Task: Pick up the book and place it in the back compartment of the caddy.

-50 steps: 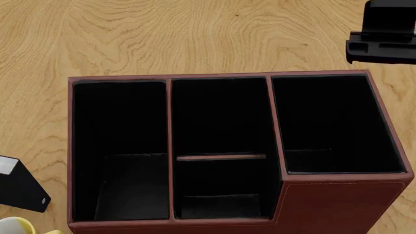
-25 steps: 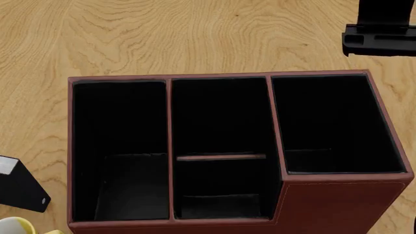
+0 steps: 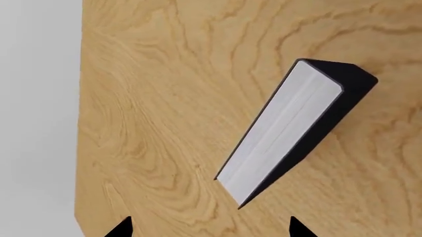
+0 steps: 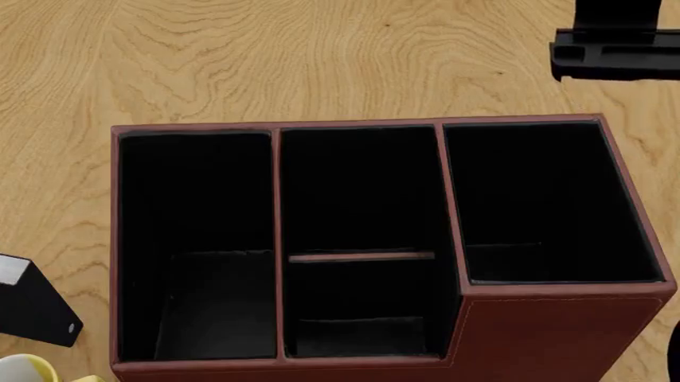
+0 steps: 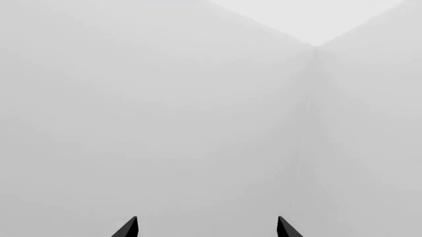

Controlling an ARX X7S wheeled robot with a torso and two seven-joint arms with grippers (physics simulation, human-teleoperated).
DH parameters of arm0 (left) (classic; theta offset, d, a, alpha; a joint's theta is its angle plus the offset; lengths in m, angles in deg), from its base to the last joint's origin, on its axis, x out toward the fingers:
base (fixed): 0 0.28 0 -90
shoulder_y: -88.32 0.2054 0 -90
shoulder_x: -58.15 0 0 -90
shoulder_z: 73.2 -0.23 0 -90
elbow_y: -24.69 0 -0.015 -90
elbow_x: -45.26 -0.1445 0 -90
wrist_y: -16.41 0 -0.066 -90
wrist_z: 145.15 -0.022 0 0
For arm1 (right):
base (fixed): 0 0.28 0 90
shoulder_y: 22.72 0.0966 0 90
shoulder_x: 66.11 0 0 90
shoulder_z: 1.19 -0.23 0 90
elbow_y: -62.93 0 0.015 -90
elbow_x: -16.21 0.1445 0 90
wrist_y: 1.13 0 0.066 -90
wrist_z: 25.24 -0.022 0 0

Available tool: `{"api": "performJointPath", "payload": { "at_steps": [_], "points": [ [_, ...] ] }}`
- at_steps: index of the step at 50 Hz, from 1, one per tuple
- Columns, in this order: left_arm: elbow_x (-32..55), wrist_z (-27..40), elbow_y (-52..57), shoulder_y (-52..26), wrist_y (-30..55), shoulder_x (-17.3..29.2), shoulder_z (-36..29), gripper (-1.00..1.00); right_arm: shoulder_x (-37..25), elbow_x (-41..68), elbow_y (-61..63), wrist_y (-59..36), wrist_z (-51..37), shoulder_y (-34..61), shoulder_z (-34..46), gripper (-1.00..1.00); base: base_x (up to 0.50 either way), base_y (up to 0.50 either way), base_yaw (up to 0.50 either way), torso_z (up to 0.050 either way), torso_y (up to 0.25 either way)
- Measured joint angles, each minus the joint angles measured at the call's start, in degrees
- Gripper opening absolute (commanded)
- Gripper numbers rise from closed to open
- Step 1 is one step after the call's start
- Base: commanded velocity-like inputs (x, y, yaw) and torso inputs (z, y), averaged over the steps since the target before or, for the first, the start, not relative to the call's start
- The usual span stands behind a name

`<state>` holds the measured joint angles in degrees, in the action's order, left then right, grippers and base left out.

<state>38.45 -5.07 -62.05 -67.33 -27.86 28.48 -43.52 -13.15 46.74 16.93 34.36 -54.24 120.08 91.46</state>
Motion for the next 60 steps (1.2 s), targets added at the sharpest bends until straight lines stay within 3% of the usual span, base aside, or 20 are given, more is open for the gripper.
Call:
{"api": "performJointPath", "payload": {
  "at_steps": [60],
  "points": [
    [-3.49,0.88,-24.47,-1.84,-15.37,-12.60,-5.88,1.00,-0.73,0.31,0.50,-0.81,-0.96,1.26,1.07,1.00,0.00,0.00,0.00,0.000,0.000]
  ]
}}
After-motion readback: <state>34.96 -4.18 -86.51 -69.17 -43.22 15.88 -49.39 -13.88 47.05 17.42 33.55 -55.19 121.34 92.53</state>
